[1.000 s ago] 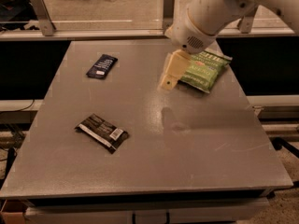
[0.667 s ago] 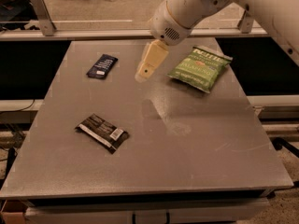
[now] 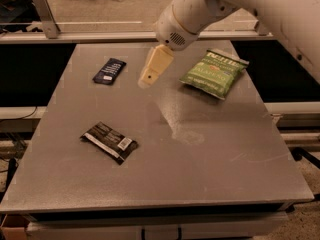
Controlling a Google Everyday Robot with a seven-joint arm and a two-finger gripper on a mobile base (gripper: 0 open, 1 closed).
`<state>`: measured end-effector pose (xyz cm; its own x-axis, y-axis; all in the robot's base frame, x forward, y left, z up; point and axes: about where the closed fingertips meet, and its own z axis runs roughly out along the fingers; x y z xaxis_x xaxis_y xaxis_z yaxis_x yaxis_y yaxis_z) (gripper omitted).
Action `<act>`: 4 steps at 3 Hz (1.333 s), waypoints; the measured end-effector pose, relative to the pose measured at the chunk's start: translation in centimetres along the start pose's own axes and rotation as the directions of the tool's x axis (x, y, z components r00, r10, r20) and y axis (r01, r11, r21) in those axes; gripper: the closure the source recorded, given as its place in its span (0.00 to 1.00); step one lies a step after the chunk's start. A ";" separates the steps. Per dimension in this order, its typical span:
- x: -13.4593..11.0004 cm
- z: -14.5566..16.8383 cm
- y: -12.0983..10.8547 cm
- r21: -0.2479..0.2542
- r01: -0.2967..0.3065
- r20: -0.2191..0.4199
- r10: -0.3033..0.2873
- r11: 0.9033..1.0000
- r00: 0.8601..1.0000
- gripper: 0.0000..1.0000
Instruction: Move rxbar blueberry near green rice chip bag
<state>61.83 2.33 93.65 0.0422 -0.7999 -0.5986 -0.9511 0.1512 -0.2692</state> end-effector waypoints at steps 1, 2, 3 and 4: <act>-0.8 4.3 -1.1 -0.017 -0.038 0.053 0.038 0.999 0.998 0.00; -0.9 8.8 -2.5 -0.027 -0.096 0.103 0.098 0.995 0.990 0.00; -1.5 12.3 -4.4 -0.019 -0.130 0.145 0.131 0.991 0.981 0.00; -1.6 15.2 -5.8 -0.016 -0.147 0.161 0.148 0.989 0.976 0.00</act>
Offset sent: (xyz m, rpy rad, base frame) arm 0.0880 0.0803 -0.0881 0.2147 0.0909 -0.0760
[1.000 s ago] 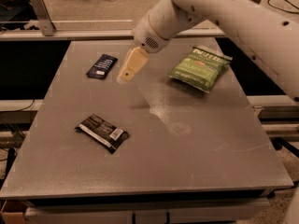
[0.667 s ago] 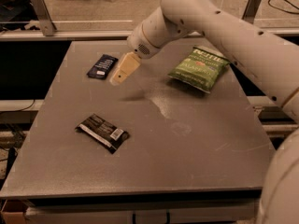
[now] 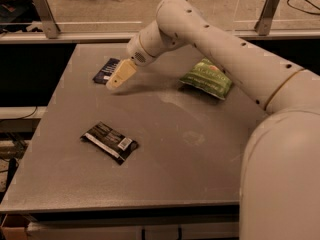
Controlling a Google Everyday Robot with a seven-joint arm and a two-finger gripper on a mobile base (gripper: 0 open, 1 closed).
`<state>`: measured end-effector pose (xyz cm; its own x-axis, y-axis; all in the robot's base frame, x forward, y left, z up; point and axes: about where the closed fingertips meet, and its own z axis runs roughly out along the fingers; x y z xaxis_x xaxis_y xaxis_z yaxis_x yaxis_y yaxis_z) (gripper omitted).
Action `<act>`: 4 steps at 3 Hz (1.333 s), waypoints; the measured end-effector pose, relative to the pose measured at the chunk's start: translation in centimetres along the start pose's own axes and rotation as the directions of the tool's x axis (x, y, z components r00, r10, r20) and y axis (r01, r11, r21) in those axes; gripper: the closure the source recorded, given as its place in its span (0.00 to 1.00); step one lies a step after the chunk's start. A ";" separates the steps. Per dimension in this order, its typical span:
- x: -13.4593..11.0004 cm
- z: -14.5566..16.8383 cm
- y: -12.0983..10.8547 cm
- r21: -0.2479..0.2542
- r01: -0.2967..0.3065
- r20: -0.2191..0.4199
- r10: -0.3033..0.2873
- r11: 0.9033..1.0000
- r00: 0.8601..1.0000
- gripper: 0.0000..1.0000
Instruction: Move rxbar blueberry near green rice chip bag
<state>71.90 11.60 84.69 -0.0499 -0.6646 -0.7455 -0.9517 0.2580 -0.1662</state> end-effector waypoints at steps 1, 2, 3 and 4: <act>0.2 2.4 -0.9 -0.009 -0.038 0.020 0.038 0.999 0.999 0.00; 0.0 3.8 -1.5 -0.023 -0.080 0.030 0.080 0.997 0.996 0.16; -0.4 4.1 -1.9 -0.031 -0.109 0.032 0.110 0.994 0.993 0.39; -0.9 4.0 -2.0 -0.037 -0.119 0.036 0.121 0.992 0.992 0.64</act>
Offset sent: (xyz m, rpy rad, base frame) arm 0.0401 0.0288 -0.0233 0.0878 0.1017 -0.0603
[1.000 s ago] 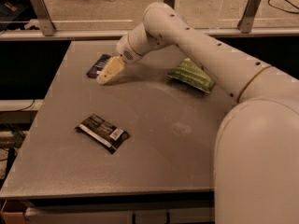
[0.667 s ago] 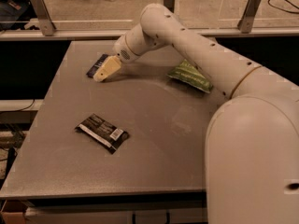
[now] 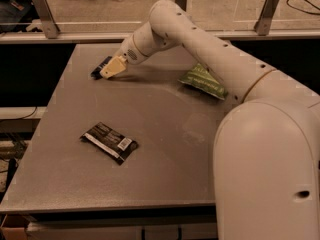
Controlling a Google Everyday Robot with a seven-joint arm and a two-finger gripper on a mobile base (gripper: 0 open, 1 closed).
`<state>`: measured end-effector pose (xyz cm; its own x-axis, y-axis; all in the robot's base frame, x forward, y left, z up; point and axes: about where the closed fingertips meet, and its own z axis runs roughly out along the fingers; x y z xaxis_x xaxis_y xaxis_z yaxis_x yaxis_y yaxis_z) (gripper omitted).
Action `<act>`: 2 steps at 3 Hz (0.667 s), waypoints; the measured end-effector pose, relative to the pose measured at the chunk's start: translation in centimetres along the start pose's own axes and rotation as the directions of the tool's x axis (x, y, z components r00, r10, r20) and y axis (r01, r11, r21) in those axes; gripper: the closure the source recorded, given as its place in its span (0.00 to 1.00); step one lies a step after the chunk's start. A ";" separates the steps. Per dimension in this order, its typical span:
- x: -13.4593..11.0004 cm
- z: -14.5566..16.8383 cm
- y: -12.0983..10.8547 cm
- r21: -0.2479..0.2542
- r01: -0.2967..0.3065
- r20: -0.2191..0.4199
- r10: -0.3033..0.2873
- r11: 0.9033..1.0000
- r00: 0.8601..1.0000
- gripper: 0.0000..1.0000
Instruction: Move rxbar blueberry near green rice chip bag
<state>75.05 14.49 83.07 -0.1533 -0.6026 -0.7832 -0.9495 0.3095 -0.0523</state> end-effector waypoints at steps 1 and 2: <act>0.0 -0.7 0.1 0.008 -0.004 -0.005 0.004 1.000 1.000 0.86; -0.7 -2.9 -0.1 0.050 0.044 -0.038 -0.042 0.998 0.998 1.00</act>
Offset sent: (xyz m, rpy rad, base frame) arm -0.0079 -0.0414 0.0617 -0.1257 -0.1373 -0.0331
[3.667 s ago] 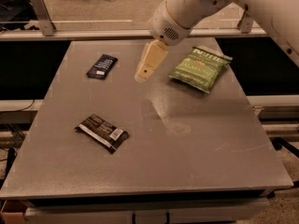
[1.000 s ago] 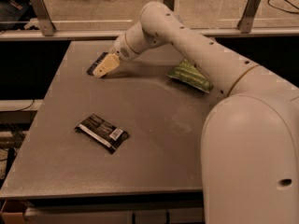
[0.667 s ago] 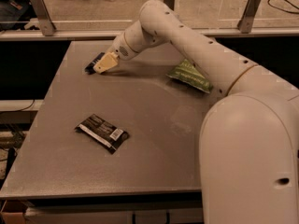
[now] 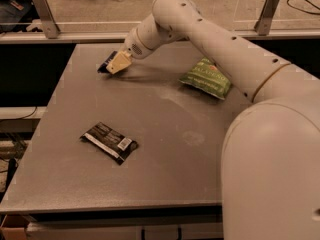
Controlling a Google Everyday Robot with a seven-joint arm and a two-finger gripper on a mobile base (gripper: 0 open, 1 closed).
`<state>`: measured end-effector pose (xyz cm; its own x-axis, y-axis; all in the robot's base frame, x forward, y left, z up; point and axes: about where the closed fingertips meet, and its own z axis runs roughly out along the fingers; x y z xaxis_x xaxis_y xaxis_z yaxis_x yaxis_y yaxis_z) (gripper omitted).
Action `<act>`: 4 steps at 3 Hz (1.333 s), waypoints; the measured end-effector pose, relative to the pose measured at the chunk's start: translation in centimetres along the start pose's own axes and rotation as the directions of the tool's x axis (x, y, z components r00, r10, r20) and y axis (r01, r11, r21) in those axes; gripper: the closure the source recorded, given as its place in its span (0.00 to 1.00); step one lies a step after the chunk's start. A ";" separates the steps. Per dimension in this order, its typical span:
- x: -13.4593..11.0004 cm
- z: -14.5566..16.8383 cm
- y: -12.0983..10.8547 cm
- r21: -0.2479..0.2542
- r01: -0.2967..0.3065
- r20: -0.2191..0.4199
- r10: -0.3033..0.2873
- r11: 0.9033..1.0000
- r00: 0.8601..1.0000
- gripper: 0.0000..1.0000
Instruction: Move rxbar blueberry near green rice chip bag
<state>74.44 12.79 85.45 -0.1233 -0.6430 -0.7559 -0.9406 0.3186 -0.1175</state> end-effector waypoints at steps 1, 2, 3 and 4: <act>-0.7 -4.4 -1.4 0.081 0.076 -0.078 -0.070 0.994 0.995 1.00; 0.9 -9.3 -4.1 0.148 0.117 -0.187 -0.088 0.982 0.978 1.00; 4.9 -13.4 -6.4 0.189 0.093 -0.280 -0.037 0.978 0.959 1.00; 8.6 -16.6 -7.7 0.223 0.057 -0.344 0.024 0.973 0.939 1.00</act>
Offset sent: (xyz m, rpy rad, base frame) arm 0.0166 -0.1631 0.0950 -0.3777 -0.1568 -0.1444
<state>75.39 -6.77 90.52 -0.2469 -0.8358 -0.4904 -0.8519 0.4284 -0.3013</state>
